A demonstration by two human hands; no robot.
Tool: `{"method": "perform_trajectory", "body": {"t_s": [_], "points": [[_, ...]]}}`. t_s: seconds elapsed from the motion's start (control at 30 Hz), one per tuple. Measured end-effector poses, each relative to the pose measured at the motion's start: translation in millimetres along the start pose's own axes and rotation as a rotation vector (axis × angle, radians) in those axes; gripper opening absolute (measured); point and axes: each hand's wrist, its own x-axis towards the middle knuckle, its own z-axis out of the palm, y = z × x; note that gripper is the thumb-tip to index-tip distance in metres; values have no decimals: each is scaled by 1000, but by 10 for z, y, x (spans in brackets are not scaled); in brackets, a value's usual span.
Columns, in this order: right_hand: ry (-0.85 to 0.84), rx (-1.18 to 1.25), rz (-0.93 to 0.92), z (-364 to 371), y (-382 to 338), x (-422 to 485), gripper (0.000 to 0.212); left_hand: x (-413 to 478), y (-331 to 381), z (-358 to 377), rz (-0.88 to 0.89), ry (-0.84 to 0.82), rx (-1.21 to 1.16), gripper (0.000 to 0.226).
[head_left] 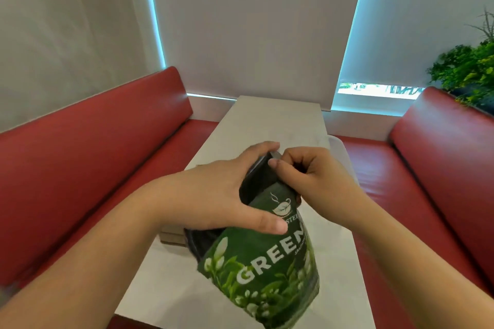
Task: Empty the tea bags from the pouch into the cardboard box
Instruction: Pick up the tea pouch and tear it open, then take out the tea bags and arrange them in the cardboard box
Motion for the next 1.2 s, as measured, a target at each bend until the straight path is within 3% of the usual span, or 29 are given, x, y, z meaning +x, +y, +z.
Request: {"method": "perform_trajectory", "body": {"t_s": [0.17,0.33,0.43,0.57,0.73,0.87,1.07,1.2], "points": [[-56,126,-11,65,-196,190,35,-213,24,-147,24,340,294,23],[-141,192,-102,402,-422,466,35,-486,-192,-449,-46,515,282,13],[-29,89,-238,555,-443,596,12,-550,-323,-728,-64,574,239,10],[-20,-110,-315,602,-262,505,57,-582,-329,-985,-46,626,129,10],[-110,-76,-59,782,302,301,77,-632,-344,-1268,5,760,12,6],[-66,178,334,1047,609,279,102,-594,-504,-1506,33,858,-15,7],[-125,628,756,1373,599,421,80,-319,-883,-1484,107,1063,-112,9],[108,1214,872,1548,657,714,71,-176,-1115,-1335,183,1156,-123,12]]}}
